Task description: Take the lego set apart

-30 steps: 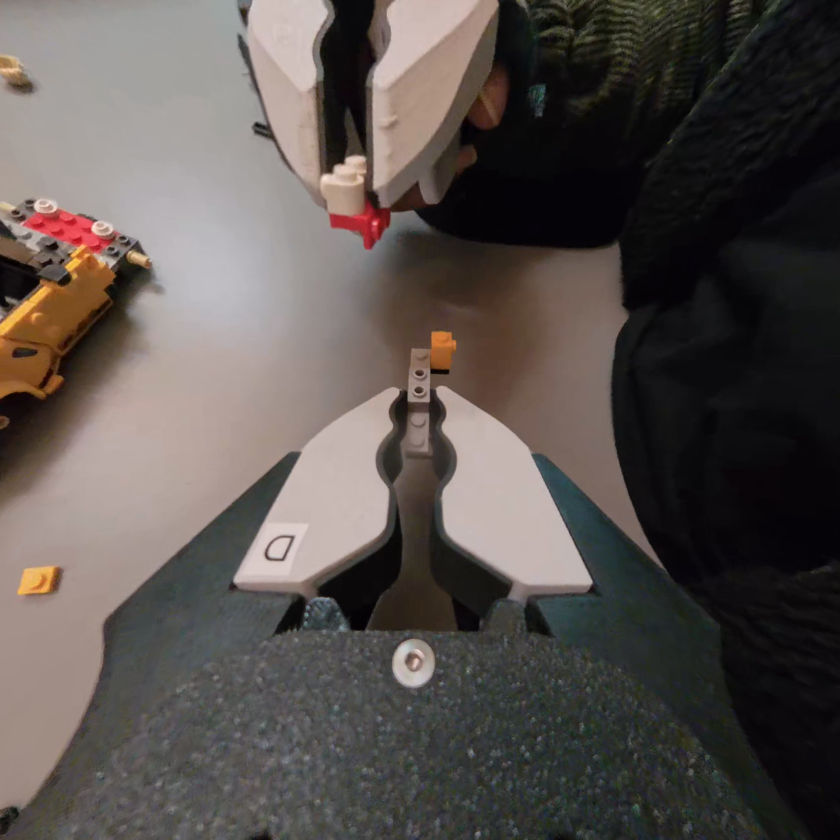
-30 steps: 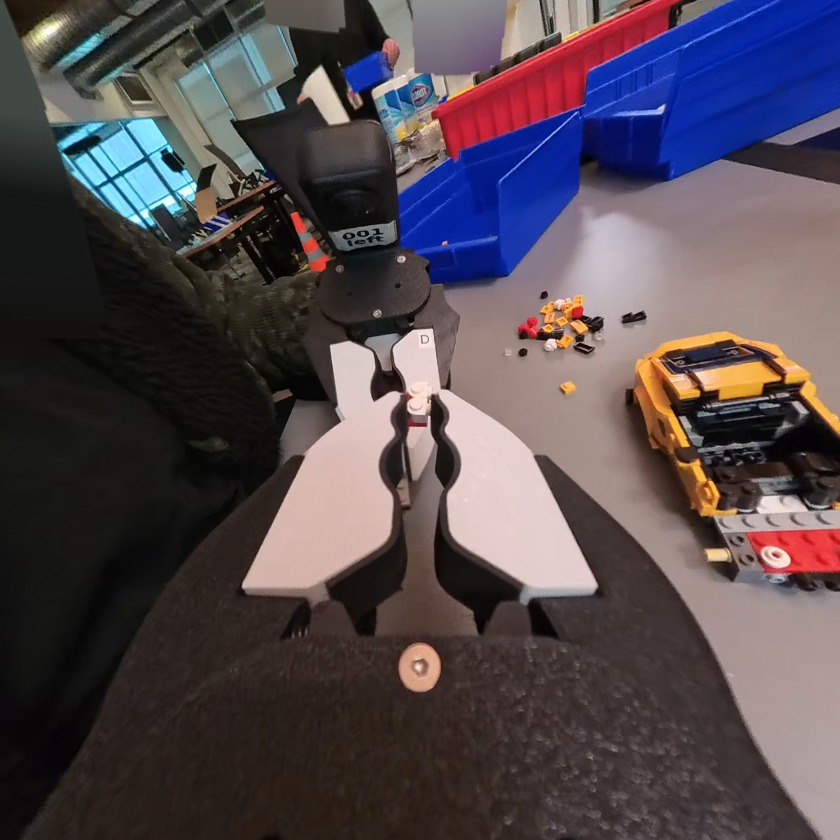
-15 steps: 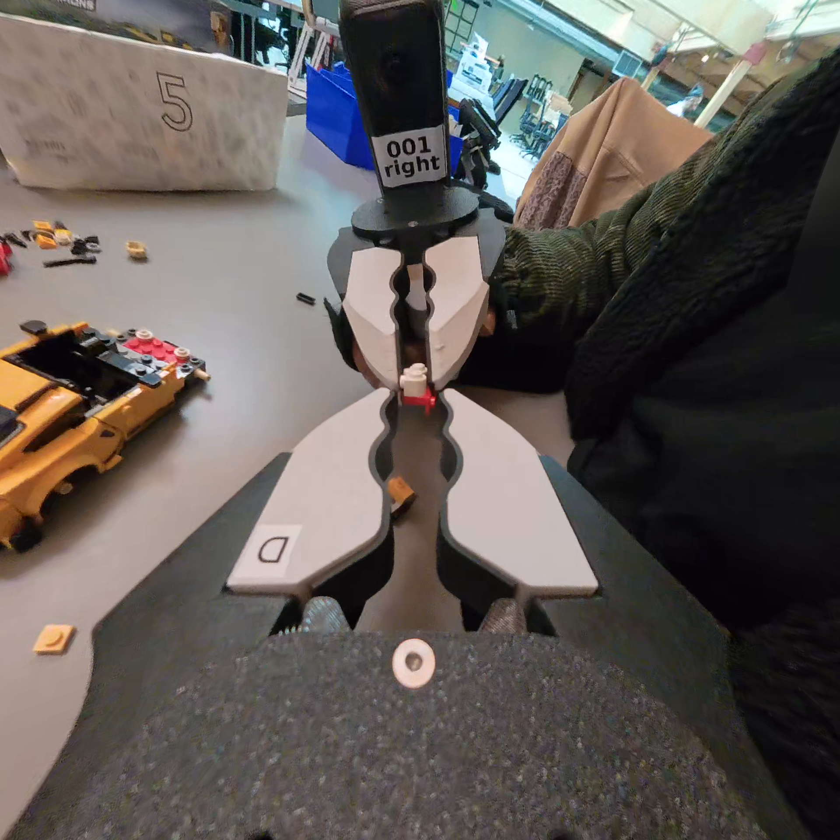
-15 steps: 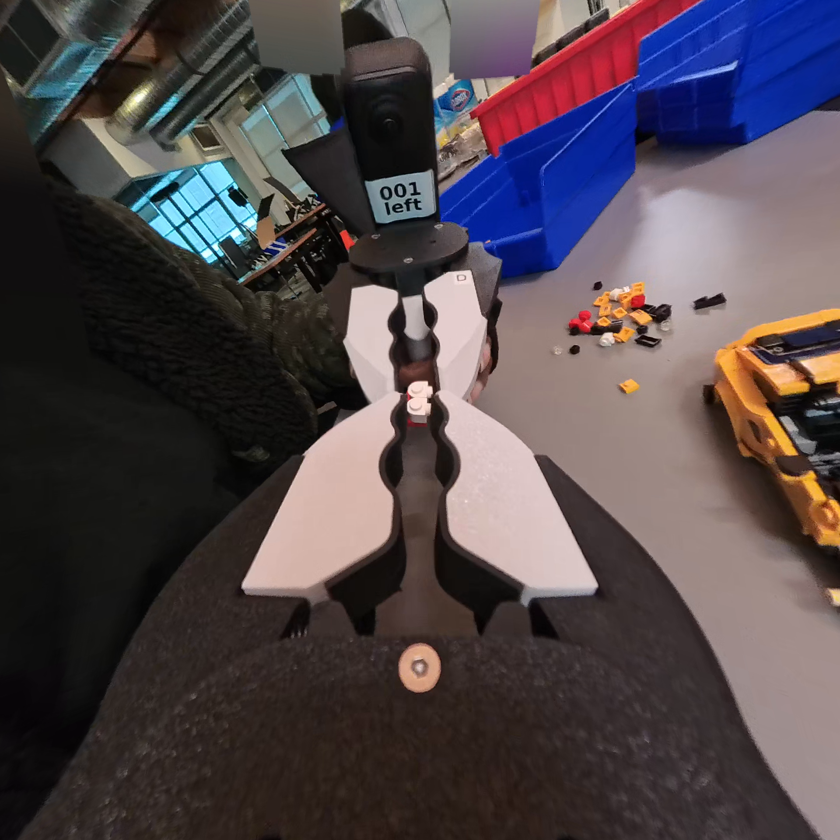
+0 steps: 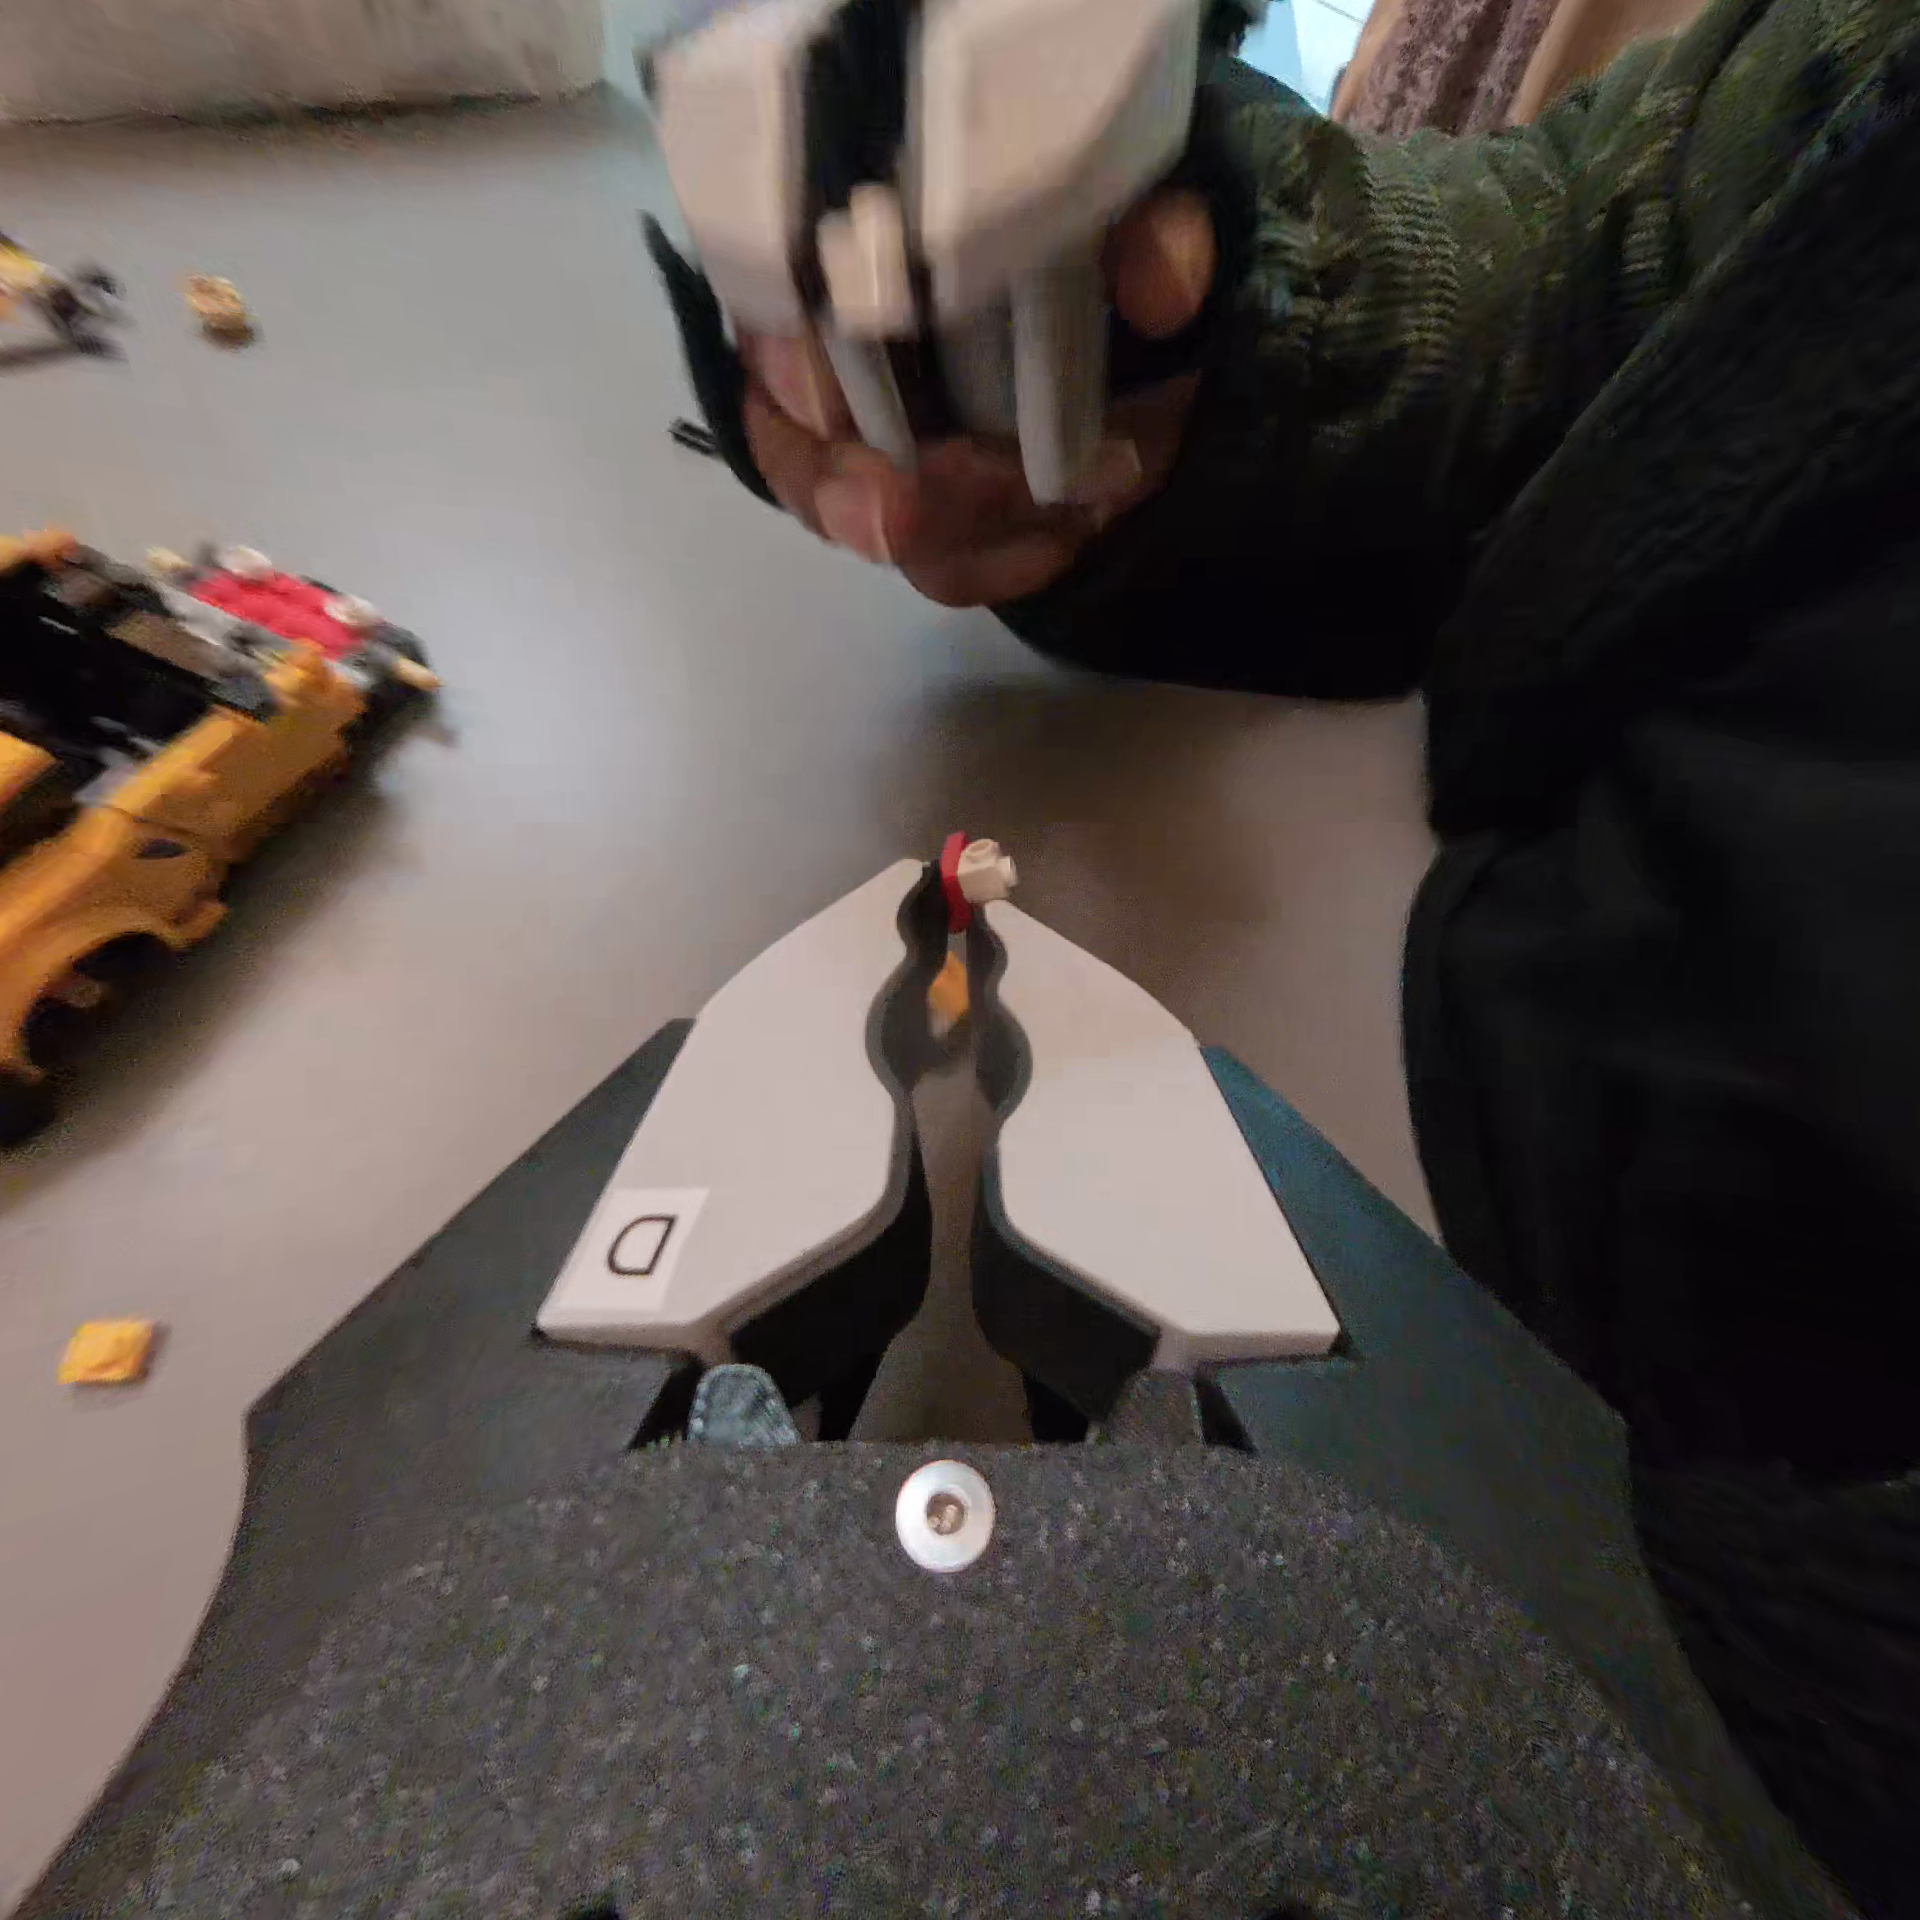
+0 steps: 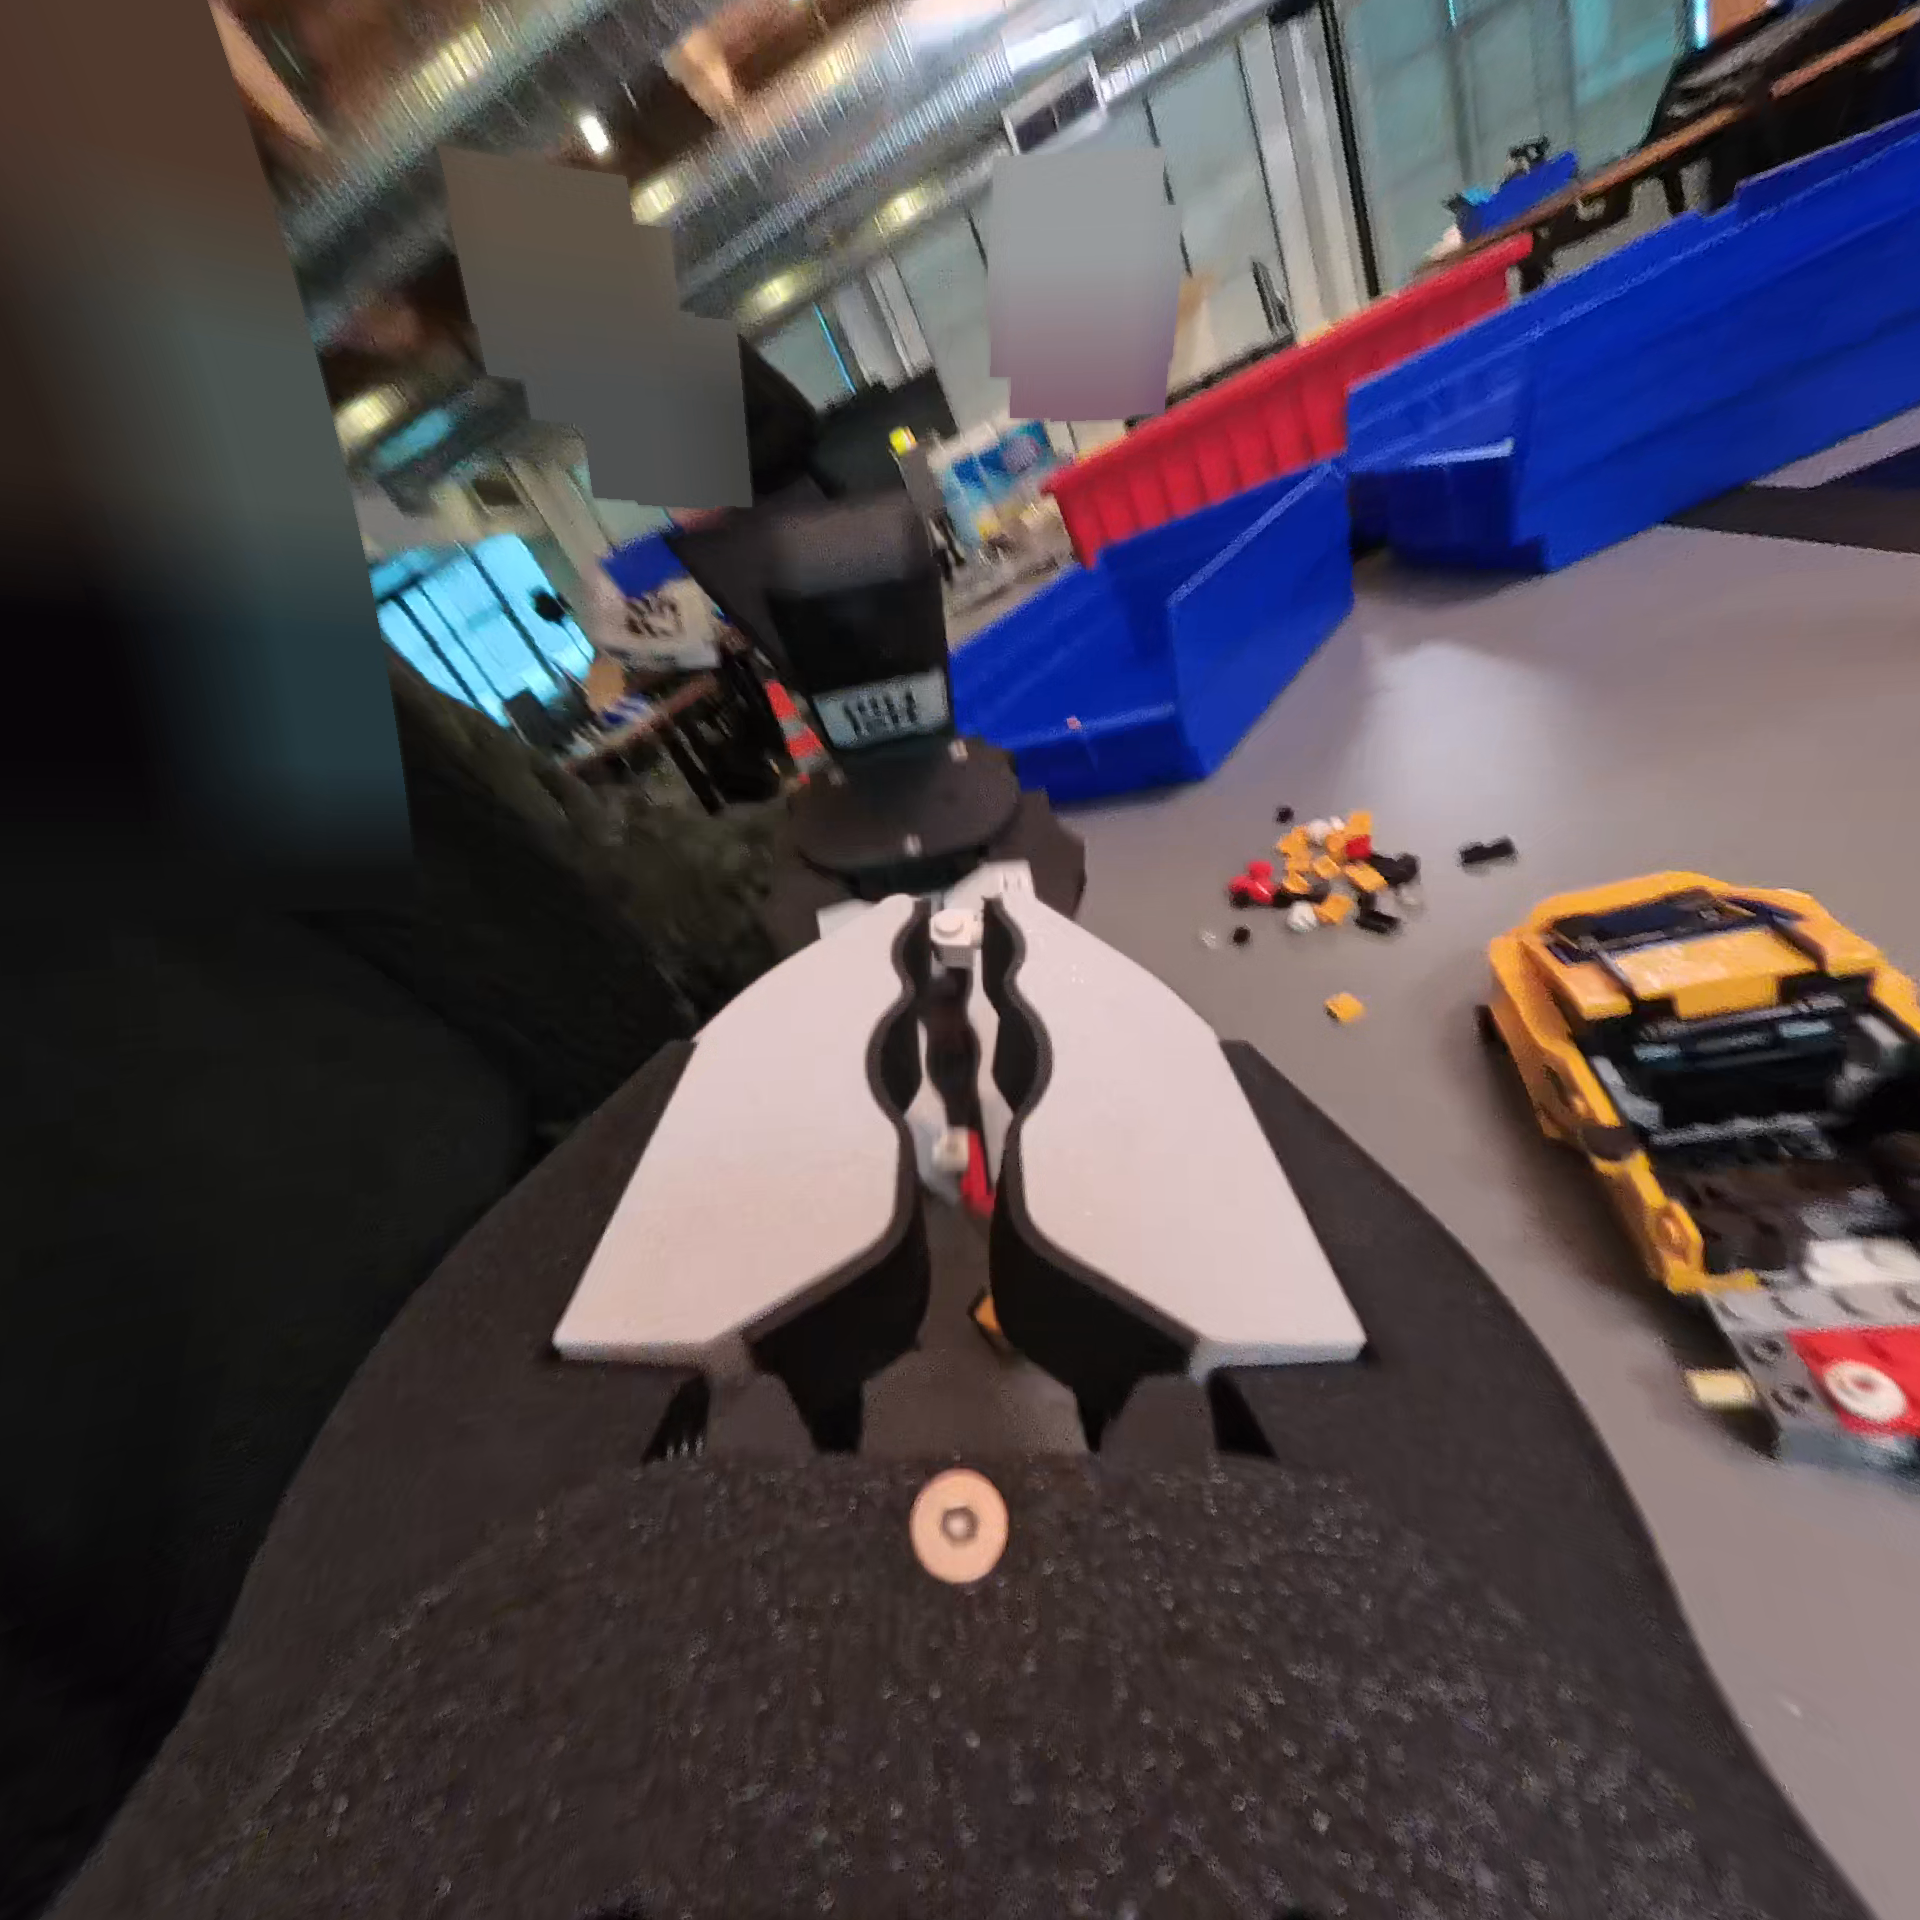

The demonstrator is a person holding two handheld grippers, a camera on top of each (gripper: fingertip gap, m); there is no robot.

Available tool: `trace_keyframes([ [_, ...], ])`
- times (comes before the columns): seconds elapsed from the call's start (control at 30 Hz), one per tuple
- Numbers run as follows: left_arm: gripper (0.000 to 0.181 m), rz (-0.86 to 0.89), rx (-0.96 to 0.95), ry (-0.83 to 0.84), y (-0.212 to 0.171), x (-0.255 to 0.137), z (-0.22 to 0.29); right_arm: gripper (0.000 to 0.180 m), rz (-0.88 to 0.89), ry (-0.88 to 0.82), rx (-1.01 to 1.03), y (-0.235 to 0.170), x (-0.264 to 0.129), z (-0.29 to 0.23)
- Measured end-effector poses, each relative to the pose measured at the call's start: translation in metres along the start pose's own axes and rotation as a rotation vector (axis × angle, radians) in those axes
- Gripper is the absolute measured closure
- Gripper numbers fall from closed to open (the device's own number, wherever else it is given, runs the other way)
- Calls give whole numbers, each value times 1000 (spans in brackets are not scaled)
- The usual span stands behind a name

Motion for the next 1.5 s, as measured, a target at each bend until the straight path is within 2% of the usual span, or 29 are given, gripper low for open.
trace_keyframes([
  [0.17, 171, -24, -43, 43, -2, -1, -15, 171, -258, -111, -142, -25, 8, 5],
  [0.4, 171, -31, -37, 62, -1, -2, -15, 170, -442, -226, -343, -43, 16, 5],
  [0.47, 171, -51, -31, 97, -3, -3, -18, 165, -494, -265, -356, -47, 16, 10],
  [0.53, 171, -56, -39, 97, -4, -4, -18, 151, -548, -286, -341, -53, 17, 15],
  [0.7, 171, -83, 3, 105, -5, 0, -14, 157, -475, -249, -378, -46, 23, 4],
  [1.17, 171, -120, 79, 109, -5, 5, -7, 170, -519, -209, -396, -52, 26, 0],
  [1.37, 171, -106, 115, 63, -4, 5, 0, 171, -521, -177, -469, -50, 25, -10],
  [1.5, 172, -23, 52, 26, 5, -3, -2, 172, -404, -153, -403, -39, 21, -9],
])
Point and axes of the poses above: each gripper's, where its closed fingertips meet, x out along the fingers, y out of its top, z = x × y across the jaws, the point moved 7 cm from there along -x, back along the fingers, and after that the axes turned 6 degrees about -z, right-handed, at the moved point
